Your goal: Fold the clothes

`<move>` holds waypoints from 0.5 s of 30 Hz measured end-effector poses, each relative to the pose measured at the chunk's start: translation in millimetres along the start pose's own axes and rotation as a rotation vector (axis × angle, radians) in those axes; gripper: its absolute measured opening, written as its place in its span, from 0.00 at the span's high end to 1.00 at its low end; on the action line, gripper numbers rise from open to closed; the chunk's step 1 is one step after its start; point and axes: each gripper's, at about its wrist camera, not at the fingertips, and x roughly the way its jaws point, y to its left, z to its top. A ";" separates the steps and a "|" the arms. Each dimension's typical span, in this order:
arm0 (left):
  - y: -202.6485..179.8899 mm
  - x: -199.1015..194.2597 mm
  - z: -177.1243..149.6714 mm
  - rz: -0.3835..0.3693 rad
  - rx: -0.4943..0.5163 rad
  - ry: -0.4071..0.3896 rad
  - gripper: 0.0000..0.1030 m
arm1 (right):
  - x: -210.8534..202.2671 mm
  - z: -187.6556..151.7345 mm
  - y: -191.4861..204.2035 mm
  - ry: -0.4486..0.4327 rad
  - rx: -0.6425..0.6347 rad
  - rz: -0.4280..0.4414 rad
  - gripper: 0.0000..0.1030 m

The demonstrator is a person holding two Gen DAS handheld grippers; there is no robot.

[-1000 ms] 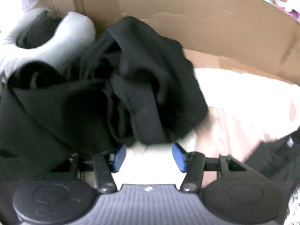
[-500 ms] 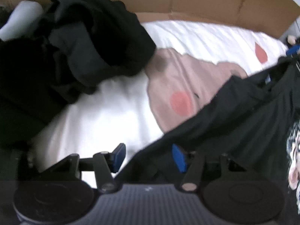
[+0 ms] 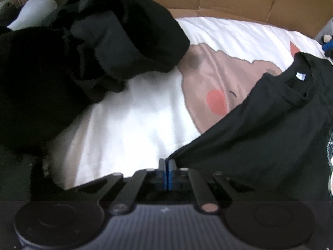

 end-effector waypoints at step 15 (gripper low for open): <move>28.3 -14.9 5.2 0.075 -0.045 -0.031 0.98 | 16.0 -0.7 31.4 0.038 -0.272 -0.064 1.00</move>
